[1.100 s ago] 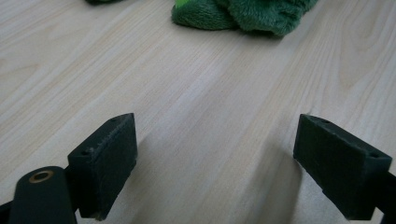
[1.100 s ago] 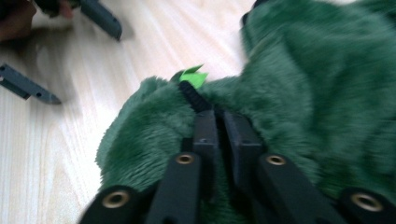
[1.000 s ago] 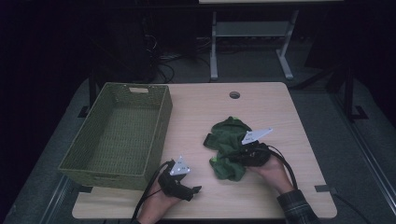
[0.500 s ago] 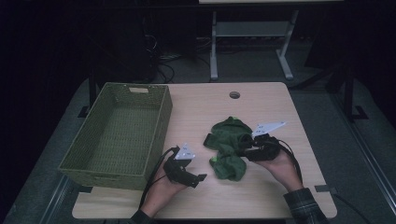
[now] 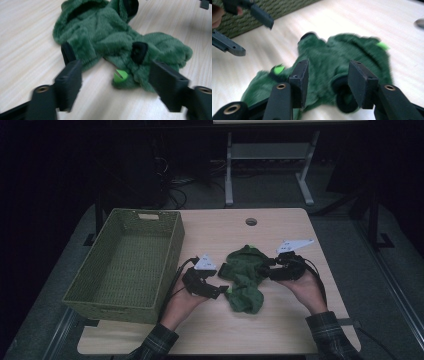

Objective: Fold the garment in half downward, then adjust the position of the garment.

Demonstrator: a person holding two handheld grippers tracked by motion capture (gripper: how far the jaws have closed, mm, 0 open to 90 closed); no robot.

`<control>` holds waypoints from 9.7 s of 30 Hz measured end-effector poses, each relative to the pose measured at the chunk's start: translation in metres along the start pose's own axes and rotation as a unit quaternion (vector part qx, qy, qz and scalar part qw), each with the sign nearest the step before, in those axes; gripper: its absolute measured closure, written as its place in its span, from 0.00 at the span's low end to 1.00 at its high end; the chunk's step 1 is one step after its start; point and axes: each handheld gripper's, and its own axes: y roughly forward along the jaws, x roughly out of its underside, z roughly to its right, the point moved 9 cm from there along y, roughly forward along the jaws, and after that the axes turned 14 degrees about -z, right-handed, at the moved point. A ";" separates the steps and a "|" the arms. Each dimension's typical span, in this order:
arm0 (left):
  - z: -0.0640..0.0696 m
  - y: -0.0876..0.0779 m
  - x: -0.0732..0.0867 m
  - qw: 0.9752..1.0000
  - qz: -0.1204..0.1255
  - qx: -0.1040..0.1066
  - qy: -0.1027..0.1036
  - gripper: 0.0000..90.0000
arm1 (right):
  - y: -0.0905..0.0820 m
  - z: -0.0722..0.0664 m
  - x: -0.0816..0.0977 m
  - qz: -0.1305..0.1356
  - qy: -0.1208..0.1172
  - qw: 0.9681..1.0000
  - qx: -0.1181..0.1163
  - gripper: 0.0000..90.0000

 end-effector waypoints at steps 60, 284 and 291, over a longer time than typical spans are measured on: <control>-0.102 0.104 -0.053 0.999 -0.029 0.010 -0.020 0.97 | 0.069 0.089 0.006 -0.048 0.080 0.995 0.022 0.96; 0.016 0.049 0.020 0.998 -0.026 0.052 0.015 1.00 | 0.033 0.004 0.041 -0.061 0.007 0.998 -0.019 1.00; 0.005 0.053 0.024 0.999 -0.035 0.037 0.012 1.00 | 0.028 -0.012 0.053 -0.065 0.003 0.997 -0.033 1.00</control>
